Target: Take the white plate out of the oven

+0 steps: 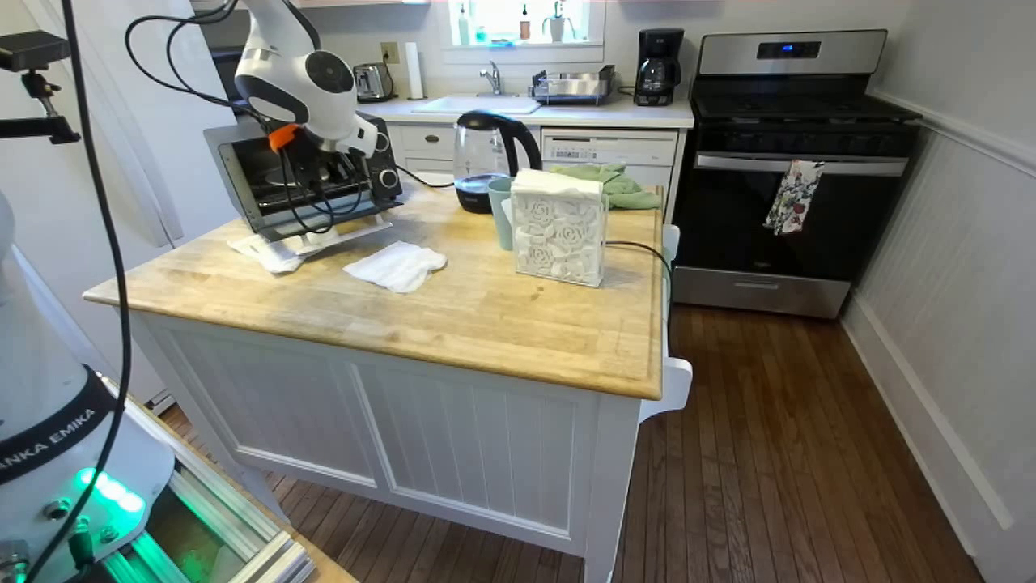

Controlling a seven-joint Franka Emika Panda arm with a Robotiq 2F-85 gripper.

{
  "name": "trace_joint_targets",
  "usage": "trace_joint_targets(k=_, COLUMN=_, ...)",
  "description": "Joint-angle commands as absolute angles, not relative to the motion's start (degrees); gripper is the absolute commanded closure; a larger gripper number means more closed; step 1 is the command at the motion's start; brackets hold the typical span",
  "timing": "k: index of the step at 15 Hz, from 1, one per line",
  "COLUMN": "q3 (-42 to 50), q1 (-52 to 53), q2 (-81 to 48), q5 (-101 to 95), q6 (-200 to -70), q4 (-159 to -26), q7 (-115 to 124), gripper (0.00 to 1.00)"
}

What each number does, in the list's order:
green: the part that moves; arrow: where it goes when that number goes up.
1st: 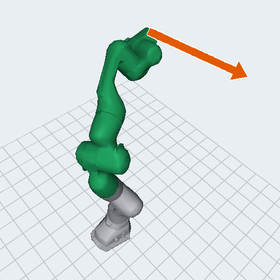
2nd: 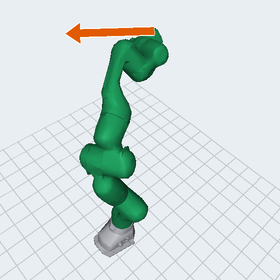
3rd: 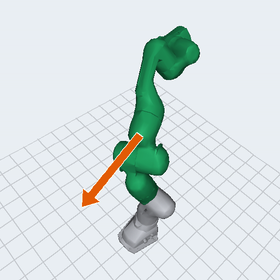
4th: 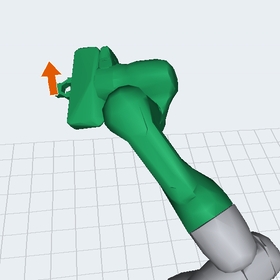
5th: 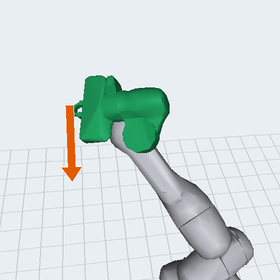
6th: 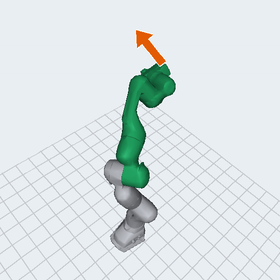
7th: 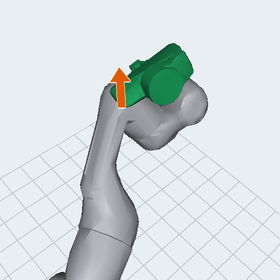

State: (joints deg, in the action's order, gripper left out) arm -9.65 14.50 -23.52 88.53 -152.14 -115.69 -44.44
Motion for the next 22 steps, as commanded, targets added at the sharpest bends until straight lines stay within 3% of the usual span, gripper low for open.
trace_joint_targets(k=1, q3=-9.95, q1=14.44, q2=-25.59, q5=88.62, q6=-150.91, q4=-113.25, q7=-43.29, gripper=0.65)
trace_joint_targets(k=4, q3=-10.08, q1=14.19, q2=-25.97, q5=89.12, q6=-150.32, q4=-112.82, q7=-43.5, gripper=0.78)
trace_joint_targets(k=6, q3=-10.05, q1=14.01, q2=-25.95, q5=89.29, q6=-149.78, q4=-112.88, q7=-43.38, gripper=0.99)
trace_joint_targets(k=22, q3=-8.34, q1=11.52, q2=-12.05, q5=90.43, q6=-147.36, q4=-127.42, q7=-43.47, gripper=0.99)
